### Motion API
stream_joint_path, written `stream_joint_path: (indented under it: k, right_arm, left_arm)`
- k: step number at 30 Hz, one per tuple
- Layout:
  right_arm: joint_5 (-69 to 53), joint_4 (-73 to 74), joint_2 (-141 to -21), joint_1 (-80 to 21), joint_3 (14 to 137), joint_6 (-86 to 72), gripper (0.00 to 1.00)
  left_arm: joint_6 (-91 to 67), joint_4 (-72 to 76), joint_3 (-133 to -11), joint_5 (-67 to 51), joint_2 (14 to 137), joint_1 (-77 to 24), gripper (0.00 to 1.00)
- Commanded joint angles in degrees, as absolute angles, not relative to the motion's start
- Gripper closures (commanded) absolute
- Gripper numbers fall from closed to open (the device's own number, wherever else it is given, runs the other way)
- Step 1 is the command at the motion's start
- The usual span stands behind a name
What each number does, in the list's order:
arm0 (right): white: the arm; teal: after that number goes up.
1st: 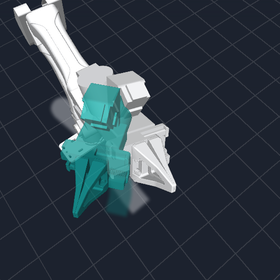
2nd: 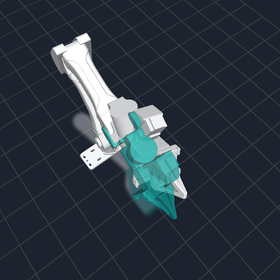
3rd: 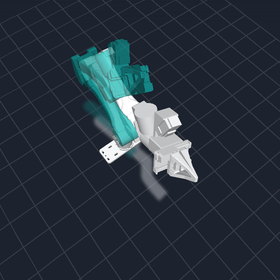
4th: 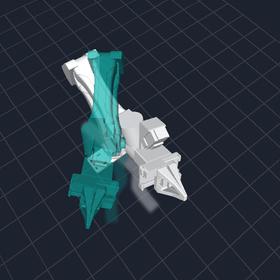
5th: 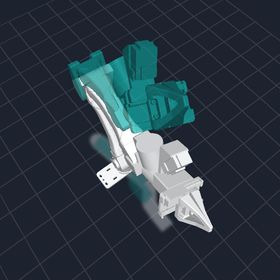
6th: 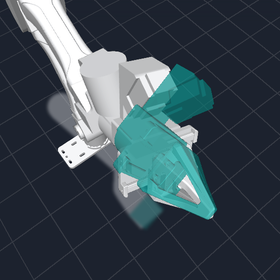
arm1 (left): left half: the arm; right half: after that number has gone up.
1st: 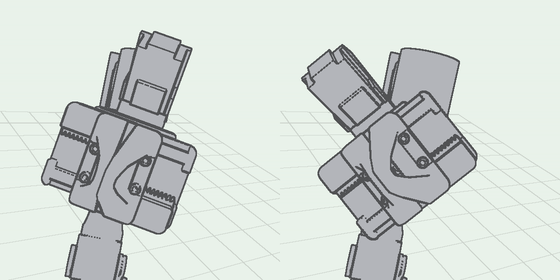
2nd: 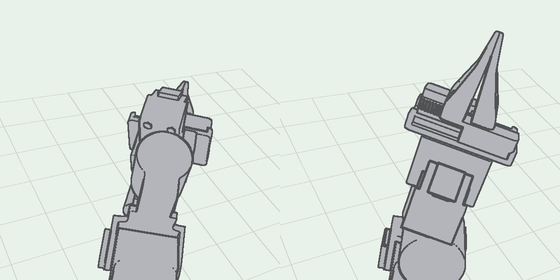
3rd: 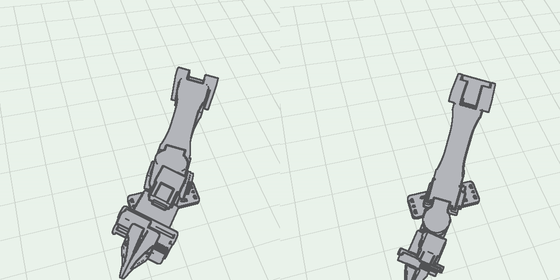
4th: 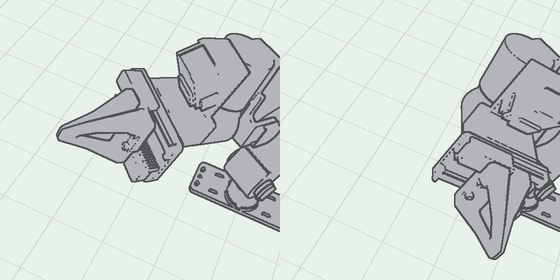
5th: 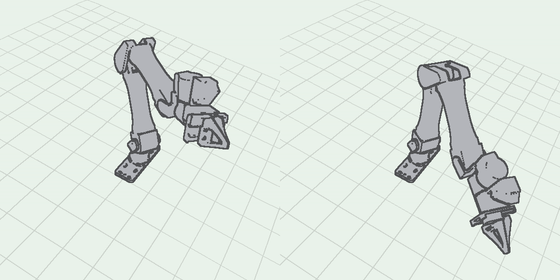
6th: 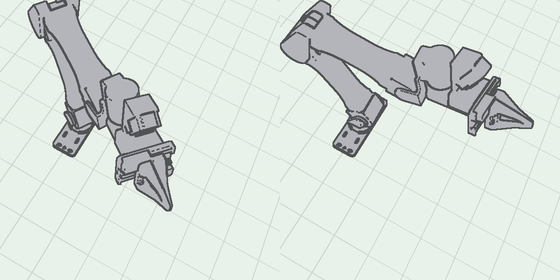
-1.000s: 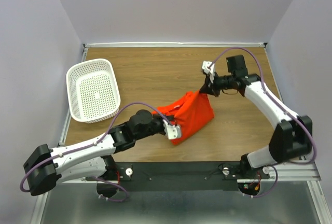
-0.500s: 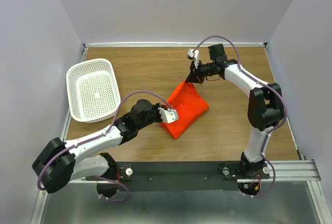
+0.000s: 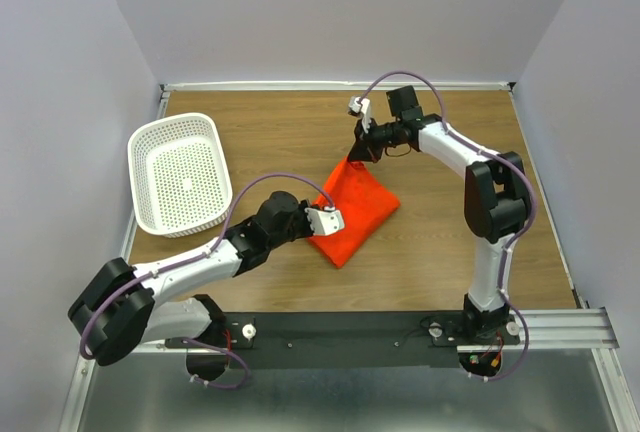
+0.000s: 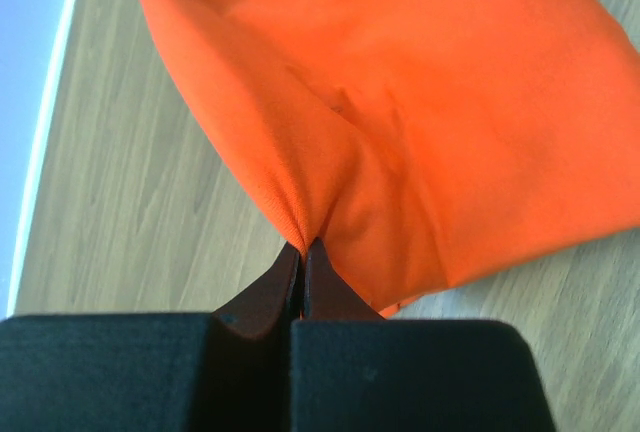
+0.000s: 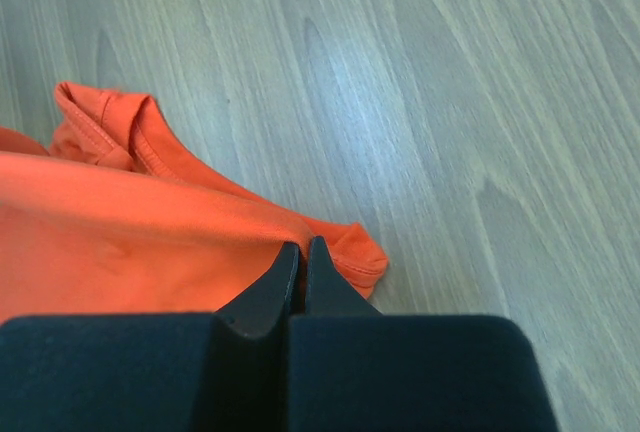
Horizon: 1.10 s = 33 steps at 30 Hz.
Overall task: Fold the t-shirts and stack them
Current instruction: Fold the tshirt
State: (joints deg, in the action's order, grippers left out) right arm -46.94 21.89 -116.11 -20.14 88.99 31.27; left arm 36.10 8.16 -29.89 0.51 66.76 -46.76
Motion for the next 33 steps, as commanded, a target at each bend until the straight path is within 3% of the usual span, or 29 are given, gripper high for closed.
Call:
stream_joint_path:
  k: [1,11,19,20,21,23,24,26,31,32,33]
  right_arm:
    - [-43.95,18.9,-117.69,-20.13,91.14,30.59,1.0]
    - [-42.37,18.11,-120.06,-20.65,93.07,29.09,0.99]
    - [-39.38,16.97,-123.39,-22.41,96.23,26.73,0.87]
    - [-38.85,16.61,-123.66,-22.5,96.5,26.11,0.81]
    - [-38.15,15.83,-124.1,-22.59,96.85,25.49,0.77]
    - [-36.31,13.99,-124.45,-22.76,97.29,22.09,0.55]
    - [-34.04,11.71,-124.71,-22.94,97.47,19.1,0.4]
    - [-29.47,8.63,-124.37,-22.85,97.91,14.79,0.29]
    - [-14.5,5.1,-119.46,-21.8,96.26,6.52,0.25]
    - [-15.72,5.18,-118.05,-20.14,94.85,5.63,0.25]
    - [-17.39,5.19,-116.21,-19.17,93.18,4.93,0.25]
  left_arm:
    - [33.31,5.1,-31.82,0.97,66.71,-46.67,1.0]
    - [32.26,4.75,-32.25,5.27,69.87,-45.35,1.0]
    - [27.61,2.91,-34.79,9.57,74.34,-43.86,1.0]
    - [26.81,1.25,-35.33,9.58,75.05,-43.86,0.99]
    - [26.11,0.45,-35.77,9.58,75.58,-43.77,0.94]
    - [22.18,-1.39,-36.73,12.63,77.51,-43.77,0.8]
    - [20.67,-2.97,-37.7,14.92,78.65,-43.51,0.64]
    - [17.24,-5.35,-39.89,23.52,79.54,-43.07,0.51]
    - [8.98,-9.58,-45.69,38.66,76.92,-42.01,0.39]
    - [6.44,-10.54,-47.44,39.11,75.95,-42.01,0.25]
    - [6.42,-11.24,-48.59,39.02,75.07,-42.01,0.24]
